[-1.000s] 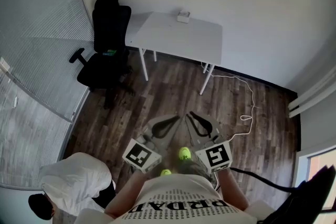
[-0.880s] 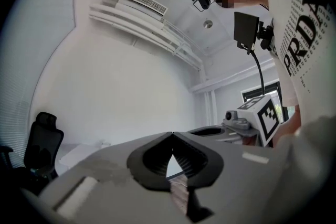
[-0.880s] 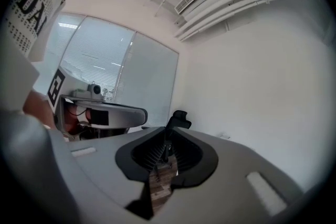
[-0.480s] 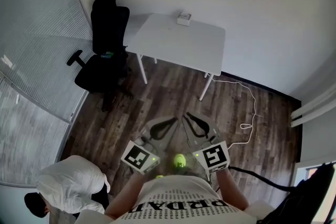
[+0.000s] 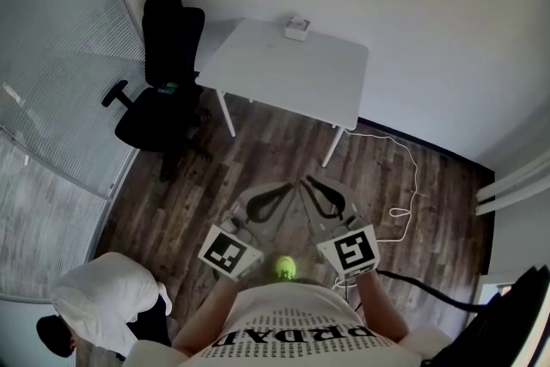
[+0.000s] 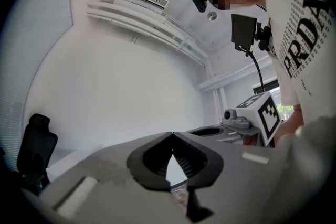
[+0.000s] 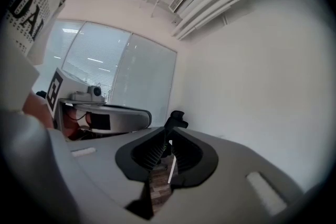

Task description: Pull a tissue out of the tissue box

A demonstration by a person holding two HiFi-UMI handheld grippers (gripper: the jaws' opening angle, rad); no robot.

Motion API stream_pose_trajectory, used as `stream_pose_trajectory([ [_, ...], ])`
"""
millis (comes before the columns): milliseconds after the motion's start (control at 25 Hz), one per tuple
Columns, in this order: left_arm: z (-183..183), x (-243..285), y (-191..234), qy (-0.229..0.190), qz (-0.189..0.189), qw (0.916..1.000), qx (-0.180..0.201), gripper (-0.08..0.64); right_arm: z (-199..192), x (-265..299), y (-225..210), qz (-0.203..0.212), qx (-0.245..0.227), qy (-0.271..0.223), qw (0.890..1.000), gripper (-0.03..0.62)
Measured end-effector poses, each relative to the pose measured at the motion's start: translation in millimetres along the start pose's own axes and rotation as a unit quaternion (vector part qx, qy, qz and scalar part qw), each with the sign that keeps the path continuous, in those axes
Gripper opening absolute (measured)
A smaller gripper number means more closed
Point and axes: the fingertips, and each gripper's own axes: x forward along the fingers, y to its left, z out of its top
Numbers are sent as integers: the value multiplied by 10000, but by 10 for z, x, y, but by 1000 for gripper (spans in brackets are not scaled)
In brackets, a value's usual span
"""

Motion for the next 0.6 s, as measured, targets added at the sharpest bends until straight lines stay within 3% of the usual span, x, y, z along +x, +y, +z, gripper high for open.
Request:
stream_pose_trajectory([
  [600, -37, 322, 362, 89, 255, 9996, -30, 0, -114, 325, -317, 195, 95, 139, 9997, 48],
])
